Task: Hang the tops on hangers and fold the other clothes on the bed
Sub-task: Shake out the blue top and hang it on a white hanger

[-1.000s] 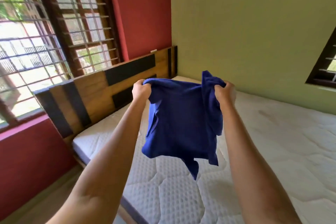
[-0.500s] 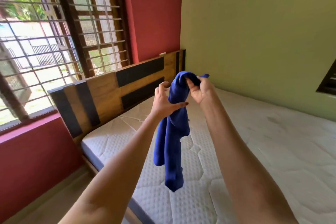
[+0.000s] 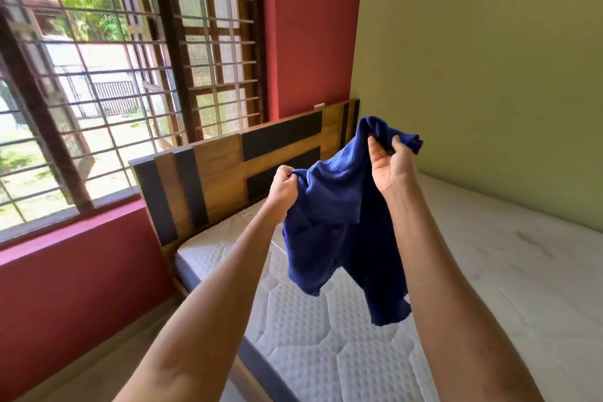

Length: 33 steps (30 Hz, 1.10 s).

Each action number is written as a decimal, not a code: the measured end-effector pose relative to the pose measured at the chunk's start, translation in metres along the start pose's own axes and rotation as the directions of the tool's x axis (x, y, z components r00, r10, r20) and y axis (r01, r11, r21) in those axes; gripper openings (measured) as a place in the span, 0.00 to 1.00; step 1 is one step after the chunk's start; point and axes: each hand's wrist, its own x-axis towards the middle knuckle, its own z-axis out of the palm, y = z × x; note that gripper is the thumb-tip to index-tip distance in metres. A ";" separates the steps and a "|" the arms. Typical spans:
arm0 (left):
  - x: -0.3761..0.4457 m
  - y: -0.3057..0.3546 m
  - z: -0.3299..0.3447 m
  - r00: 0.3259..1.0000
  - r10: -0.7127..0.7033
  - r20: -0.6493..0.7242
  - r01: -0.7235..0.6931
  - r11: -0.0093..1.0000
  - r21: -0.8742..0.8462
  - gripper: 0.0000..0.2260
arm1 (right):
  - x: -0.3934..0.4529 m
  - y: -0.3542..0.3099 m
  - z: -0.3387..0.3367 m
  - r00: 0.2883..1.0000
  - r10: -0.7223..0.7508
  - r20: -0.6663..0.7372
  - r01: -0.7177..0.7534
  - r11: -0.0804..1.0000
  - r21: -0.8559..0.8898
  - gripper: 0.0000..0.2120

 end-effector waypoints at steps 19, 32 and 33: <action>0.025 0.001 -0.140 0.979 0.190 0.080 -0.161 0.464 0.871 0.11 | 0.000 0.164 0.004 0.874 0.045 0.484 0.483 -0.198 -0.853 0.08; 0.122 -0.067 -0.153 0.960 0.030 -0.277 0.209 0.583 0.785 0.11 | 0.096 0.203 -0.008 0.879 -0.121 0.461 0.466 0.013 -0.885 0.04; 0.126 -0.078 -0.152 0.944 -0.015 -0.330 0.274 0.596 0.755 0.12 | 0.104 0.204 -0.012 0.886 -0.142 0.441 0.449 0.021 -0.894 0.03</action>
